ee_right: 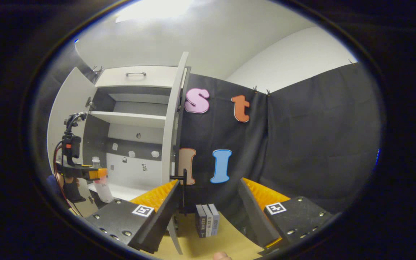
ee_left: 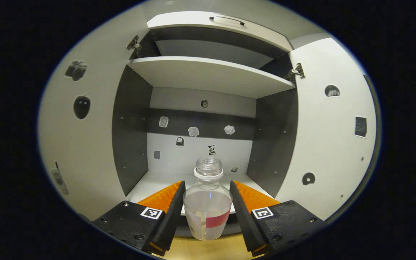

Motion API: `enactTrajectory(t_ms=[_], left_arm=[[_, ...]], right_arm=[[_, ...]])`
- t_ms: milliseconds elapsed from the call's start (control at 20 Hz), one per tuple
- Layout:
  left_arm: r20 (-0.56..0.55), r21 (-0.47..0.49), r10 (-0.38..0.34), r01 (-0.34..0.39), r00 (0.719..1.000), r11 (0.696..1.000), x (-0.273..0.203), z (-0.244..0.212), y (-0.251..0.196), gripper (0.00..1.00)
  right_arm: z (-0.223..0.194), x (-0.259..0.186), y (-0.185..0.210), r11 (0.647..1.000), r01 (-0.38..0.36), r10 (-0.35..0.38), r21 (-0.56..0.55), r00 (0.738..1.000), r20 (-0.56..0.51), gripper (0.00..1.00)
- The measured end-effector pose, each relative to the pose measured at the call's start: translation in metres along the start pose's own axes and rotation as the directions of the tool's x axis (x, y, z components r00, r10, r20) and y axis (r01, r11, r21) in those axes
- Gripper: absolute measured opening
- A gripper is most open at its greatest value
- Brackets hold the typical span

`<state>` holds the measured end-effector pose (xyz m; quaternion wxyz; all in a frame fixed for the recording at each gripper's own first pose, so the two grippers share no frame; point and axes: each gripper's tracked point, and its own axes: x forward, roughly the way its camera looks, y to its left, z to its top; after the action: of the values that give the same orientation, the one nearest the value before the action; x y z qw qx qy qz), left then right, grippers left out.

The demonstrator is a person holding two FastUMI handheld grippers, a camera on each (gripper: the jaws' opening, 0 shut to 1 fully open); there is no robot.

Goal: Grasp the bottle in the cabinet with the left hand and place it on the coaster, then close the right door with the right hand and the left door with the left hand.

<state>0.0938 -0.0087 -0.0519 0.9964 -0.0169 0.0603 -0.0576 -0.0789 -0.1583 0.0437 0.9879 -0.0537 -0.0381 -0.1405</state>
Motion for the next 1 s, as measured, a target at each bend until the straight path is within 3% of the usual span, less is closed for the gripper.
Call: enactTrajectory(t_ms=[350, 650, 1000], left_arm=[[-0.033, -0.038, -0.027, 0.025, 0.999, 0.999, -0.071, -0.059, -0.004, 0.76], [-0.093, -0.066, -0.005, -0.001, 0.996, 0.998, -0.120, -0.133, -0.007, 0.75], [-0.109, -0.001, 0.018, -0.019, 0.994, 1.000, -0.141, -0.217, -0.008, 0.76]], right_arm=[[0.012, 0.004, 0.010, 0.991, -0.131, 0.130, 0.000, 0.991, 0.037, 0.96], [0.018, -0.005, 0.020, 0.972, -0.233, 0.233, -0.012, 0.971, 0.054, 0.96], [0.026, -0.016, 0.010, 0.967, -0.252, 0.253, -0.032, 0.965, 0.069, 0.96]])
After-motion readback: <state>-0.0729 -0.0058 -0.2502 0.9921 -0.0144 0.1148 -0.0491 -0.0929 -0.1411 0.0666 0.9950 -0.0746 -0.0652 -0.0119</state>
